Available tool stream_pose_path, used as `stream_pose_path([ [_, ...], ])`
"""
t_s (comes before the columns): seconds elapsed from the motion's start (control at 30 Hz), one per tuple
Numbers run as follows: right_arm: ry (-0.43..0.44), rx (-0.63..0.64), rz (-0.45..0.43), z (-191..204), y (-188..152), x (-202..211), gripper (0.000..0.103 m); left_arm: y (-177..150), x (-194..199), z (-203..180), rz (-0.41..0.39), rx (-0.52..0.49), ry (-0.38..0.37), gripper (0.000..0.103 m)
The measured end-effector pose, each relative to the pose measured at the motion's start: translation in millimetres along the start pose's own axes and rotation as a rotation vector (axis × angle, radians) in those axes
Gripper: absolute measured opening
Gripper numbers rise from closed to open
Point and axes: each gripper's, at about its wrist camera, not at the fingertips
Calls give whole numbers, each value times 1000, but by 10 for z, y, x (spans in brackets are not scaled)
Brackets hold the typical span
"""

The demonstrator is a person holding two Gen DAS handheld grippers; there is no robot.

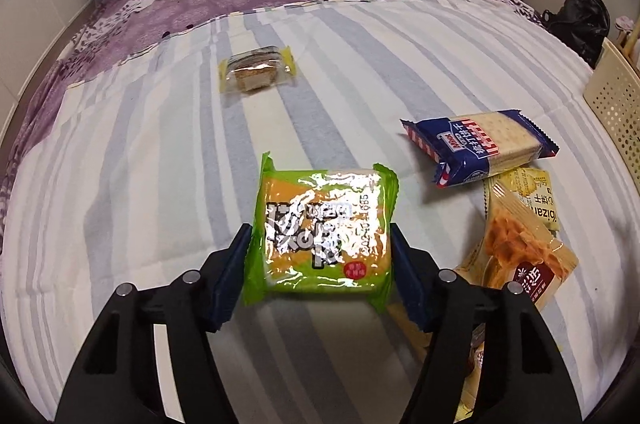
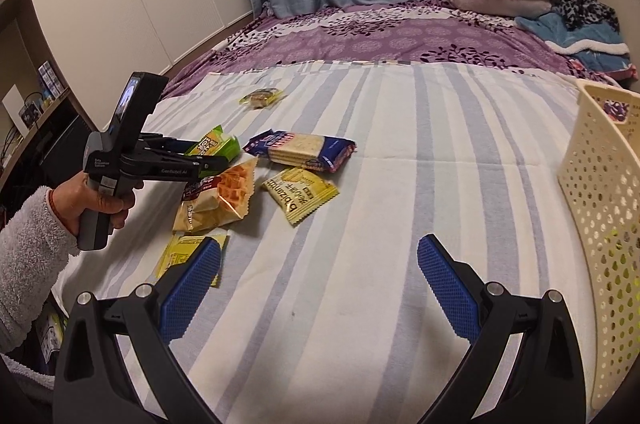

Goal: Organize snacks
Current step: 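Close the left tool on the green MOKA pack and lift it, then hold the green pack up with the left tool while the right tool approaches the yellow packet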

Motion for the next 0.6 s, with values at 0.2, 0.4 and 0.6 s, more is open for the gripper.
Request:
stream_pose_path([
  [0.2,77,40,46,215,27,-171,98,-101,180,130,-34,49,24,67],
  [0.4,160,94,136,577,-91,-413,98,-219,369,275,-63,85,40,67],
  [0.6,202,174,200,964,-185,-598,98,-335,521,385,-89,116,48,67],
])
Point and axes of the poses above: each gripper's, at about its wrist camera, not at the fingertips, and x roughly against the way its jaws point, z to its left, y to its top, and after that the axes turned 1 degree about -z, right-handed
